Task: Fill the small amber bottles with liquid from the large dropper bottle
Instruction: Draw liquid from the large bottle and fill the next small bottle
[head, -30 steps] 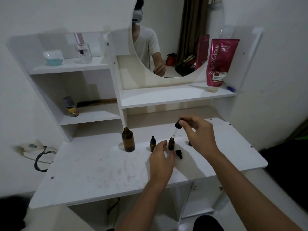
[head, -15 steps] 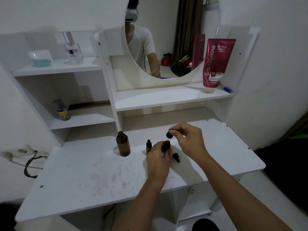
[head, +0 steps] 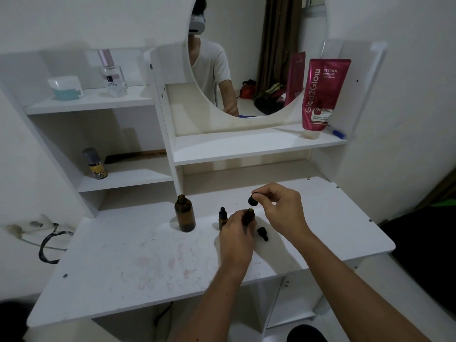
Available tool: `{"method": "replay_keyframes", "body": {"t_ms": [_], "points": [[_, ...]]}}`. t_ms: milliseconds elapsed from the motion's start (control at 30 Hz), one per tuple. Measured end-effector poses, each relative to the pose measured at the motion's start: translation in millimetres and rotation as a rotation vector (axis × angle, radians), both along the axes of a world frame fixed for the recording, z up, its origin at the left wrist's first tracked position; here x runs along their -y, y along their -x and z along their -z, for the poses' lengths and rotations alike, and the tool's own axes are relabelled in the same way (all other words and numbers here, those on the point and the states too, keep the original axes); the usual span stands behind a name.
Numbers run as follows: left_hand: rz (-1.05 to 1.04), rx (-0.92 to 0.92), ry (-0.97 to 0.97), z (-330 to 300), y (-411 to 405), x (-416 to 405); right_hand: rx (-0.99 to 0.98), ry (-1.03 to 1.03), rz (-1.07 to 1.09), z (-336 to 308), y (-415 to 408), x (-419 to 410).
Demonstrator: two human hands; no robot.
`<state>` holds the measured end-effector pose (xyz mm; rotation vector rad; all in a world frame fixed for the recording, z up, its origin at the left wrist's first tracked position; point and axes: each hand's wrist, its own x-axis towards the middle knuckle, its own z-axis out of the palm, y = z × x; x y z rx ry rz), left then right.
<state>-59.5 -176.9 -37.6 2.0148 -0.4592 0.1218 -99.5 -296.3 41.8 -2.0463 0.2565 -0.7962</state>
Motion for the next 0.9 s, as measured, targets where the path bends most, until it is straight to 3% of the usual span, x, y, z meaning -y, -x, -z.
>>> {"method": "replay_keyframes", "body": {"t_ms": [333, 500, 733, 900], "points": [[-0.019, 0.017, -0.022, -1.4, 2.9, -4.6, -0.010, 0.009, -0.035, -15.3, 7.9, -0.5], [0.006, -0.006, 0.063, -4.1, 11.9, -18.3, 0.008, -0.016, 0.007, -29.8, 15.5, 1.2], [0.023, -0.101, 0.138, -6.1, 10.8, -68.2, 0.045, -0.043, -0.006, -48.7, 25.2, -10.7], [-0.081, -0.110, 0.148, -11.7, -2.3, -115.9, 0.092, -0.137, -0.093, -63.0, 14.8, -38.7]]}}
